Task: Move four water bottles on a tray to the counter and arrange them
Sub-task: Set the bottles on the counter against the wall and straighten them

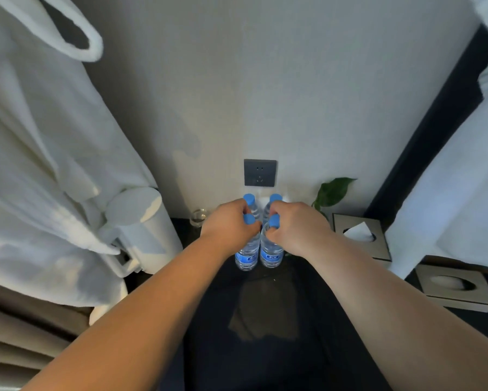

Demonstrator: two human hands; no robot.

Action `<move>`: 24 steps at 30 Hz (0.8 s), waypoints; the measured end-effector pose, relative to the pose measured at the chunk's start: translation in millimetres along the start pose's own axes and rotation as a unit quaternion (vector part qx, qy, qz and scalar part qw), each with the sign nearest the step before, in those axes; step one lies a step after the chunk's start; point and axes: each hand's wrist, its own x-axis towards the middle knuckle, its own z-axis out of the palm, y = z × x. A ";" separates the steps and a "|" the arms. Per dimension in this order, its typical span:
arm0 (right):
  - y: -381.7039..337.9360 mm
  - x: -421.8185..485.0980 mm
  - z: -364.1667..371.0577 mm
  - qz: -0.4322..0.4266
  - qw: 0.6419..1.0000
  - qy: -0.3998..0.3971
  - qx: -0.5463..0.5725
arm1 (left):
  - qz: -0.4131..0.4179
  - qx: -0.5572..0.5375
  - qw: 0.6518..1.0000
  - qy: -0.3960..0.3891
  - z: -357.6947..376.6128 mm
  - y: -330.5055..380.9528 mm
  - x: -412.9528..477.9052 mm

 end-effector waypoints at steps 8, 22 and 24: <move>10.1 24.7 19.4 0.011 0.999 -0.033 -0.020 | -0.001 0.021 1.000 -0.002 18.2 -11.4 22.3; 24.4 44.3 42.8 0.030 0.999 -0.045 -0.001 | -0.014 0.010 1.000 0.000 43.5 -24.3 34.8; 25.1 45.7 43.9 0.030 0.999 -0.044 0.001 | -0.019 0.012 1.000 0.004 45.0 -25.0 35.3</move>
